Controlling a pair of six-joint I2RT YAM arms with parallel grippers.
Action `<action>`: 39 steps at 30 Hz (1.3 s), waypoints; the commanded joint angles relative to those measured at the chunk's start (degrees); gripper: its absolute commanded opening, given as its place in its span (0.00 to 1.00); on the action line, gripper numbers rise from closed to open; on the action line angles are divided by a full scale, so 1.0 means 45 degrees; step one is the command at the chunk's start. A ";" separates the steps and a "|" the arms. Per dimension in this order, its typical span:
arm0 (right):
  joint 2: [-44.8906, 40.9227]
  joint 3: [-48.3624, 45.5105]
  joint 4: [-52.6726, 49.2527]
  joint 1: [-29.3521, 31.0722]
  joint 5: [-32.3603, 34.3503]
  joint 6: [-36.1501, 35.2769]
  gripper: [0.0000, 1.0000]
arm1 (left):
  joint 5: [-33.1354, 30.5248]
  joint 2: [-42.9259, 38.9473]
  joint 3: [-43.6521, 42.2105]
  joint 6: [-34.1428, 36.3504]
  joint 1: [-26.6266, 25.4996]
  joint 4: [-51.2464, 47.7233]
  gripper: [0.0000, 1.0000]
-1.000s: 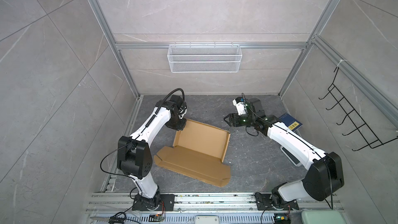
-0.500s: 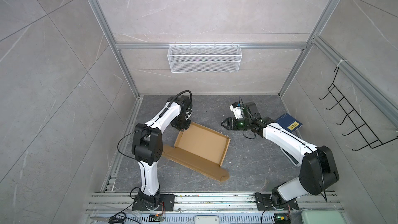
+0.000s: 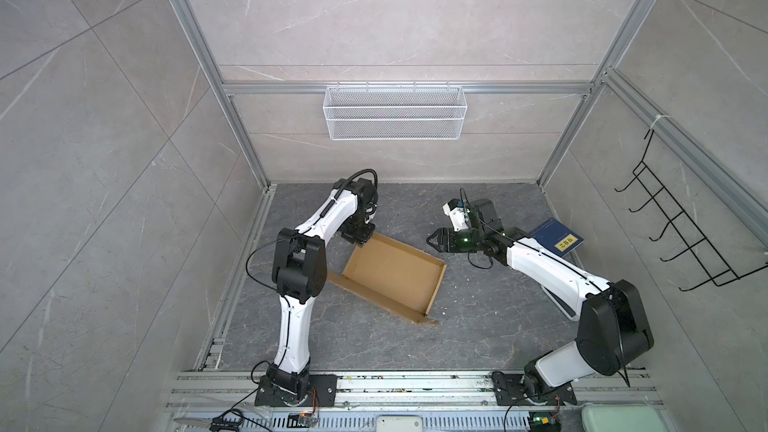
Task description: Fold the paper box
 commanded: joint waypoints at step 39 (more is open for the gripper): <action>0.0792 0.1245 -0.3410 0.0623 0.0831 -0.2575 0.77 | -0.1141 -0.7844 -0.3472 -0.2051 0.0973 0.6425 0.54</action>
